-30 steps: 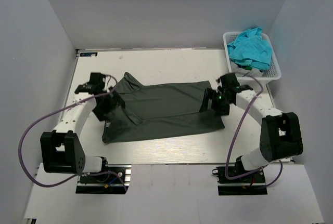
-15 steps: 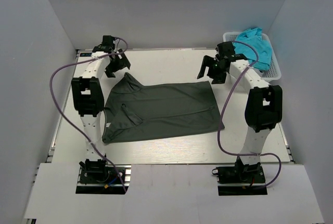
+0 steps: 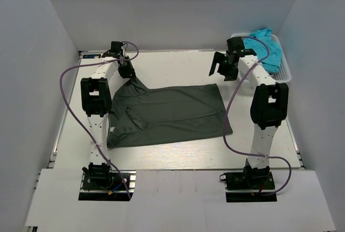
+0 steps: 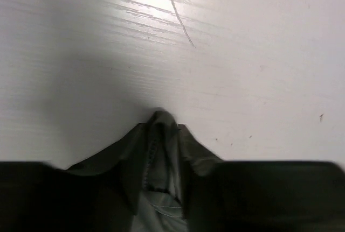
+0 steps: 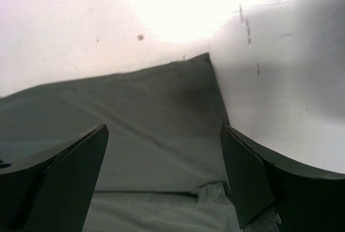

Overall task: Fold and stack the t-shirts
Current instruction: Grap the side of the flattened tshirt furthest away from the robot with both arms

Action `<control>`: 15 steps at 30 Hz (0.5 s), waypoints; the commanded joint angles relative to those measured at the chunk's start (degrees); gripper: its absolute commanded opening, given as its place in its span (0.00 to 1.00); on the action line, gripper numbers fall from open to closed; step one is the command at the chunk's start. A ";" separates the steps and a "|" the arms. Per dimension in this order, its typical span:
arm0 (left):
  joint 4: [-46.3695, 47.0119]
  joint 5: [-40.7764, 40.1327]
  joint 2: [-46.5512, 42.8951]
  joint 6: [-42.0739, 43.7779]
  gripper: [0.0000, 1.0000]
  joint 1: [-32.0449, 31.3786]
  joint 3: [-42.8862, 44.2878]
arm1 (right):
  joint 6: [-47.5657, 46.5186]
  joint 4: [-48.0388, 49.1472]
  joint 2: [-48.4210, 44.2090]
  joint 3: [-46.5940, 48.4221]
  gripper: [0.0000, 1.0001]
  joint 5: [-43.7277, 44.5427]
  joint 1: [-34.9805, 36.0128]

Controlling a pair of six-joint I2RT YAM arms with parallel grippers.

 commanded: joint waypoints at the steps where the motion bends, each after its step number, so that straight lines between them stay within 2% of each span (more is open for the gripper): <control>1: 2.50 2.82 -1.63 1.99 0.37 -0.23 -0.35 | -0.53 -1.39 3.29 4.19 0.90 2.73 -0.42; 5: 0.57 1.16 -1.10 3.48 0.17 -0.23 -0.35 | -0.62 -1.39 5.24 5.42 0.90 3.96 -0.68; 6: -0.04 0.54 -1.10 3.49 0.06 -0.23 -0.35 | -0.62 -1.39 5.85 5.69 0.90 4.05 -0.68; 7: -0.05 0.02 -1.10 4.01 0.02 -0.23 -0.87 | -0.71 -1.30 6.46 5.78 0.90 4.05 -0.59; 12: -0.05 -1.13 -2.15 4.54 0.00 -0.23 -2.11 | -2.02 1.76 9.72 6.65 0.90 6.51 -0.24; 15: 0.56 -1.13 -3.38 4.54 0.00 -0.23 -2.11 | -2.73 1.95 13.23 10.34 0.89 6.17 -0.15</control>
